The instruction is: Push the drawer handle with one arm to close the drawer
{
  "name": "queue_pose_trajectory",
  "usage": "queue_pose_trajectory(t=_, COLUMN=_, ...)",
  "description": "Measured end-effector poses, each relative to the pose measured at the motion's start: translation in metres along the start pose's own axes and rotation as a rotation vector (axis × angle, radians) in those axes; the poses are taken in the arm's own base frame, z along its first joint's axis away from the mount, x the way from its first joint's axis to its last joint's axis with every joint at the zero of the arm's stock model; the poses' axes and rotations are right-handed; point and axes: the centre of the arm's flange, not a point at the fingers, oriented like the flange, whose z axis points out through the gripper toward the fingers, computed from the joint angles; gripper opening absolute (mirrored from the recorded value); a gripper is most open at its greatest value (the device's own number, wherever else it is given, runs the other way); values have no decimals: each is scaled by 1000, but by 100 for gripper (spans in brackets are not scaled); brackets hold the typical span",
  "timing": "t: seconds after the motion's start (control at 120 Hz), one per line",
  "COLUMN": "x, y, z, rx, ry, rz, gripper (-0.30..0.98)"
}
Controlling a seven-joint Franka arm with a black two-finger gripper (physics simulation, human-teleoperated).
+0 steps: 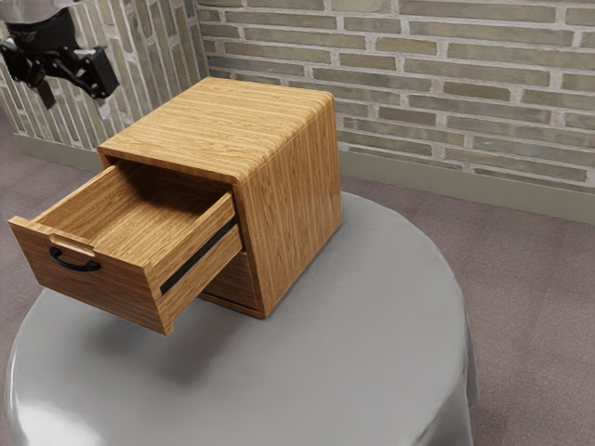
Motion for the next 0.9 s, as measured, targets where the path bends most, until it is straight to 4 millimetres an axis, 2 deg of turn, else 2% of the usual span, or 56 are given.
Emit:
queue_pose_trajectory(t=0.067, x=-3, y=-4, z=0, rx=4, ry=0, rz=-27, gripper=69)
queue_pose_trajectory(t=0.117, x=-16, y=-7, z=2, rx=4, ry=-3, rz=-43, gripper=69)
queue_pose_trajectory(t=0.167, x=-28, y=-11, z=16, rx=7, ry=-22, rz=-57, gripper=69)
queue_pose_trajectory(t=0.217, x=-39, y=-18, z=21, rx=9, ry=-27, rz=-81, gripper=69)
queue_pose_trajectory(t=0.275, x=-59, y=-23, z=25, rx=6, ry=-30, rz=-96, gripper=69)
queue_pose_trajectory(t=0.383, x=-111, y=-14, z=38, rx=4, ry=-58, rz=-91, gripper=67)
queue_pose_trajectory(t=0.467, x=-146, y=-9, z=39, rx=-1, ry=-53, rz=-91, gripper=44)
queue_pose_trajectory(t=0.517, x=-169, y=1, z=35, rx=12, ry=-41, rz=-92, gripper=30)
queue_pose_trajectory(t=0.6, x=-199, y=10, z=27, rx=27, ry=-11, rz=-108, gripper=15)
queue_pose_trajectory(t=0.767, x=-215, y=15, z=79, rx=40, ry=-49, rz=-140, gripper=-1)
queue_pose_trajectory(t=0.9, x=-222, y=15, z=92, rx=33, ry=-9, rz=-157, gripper=-6)
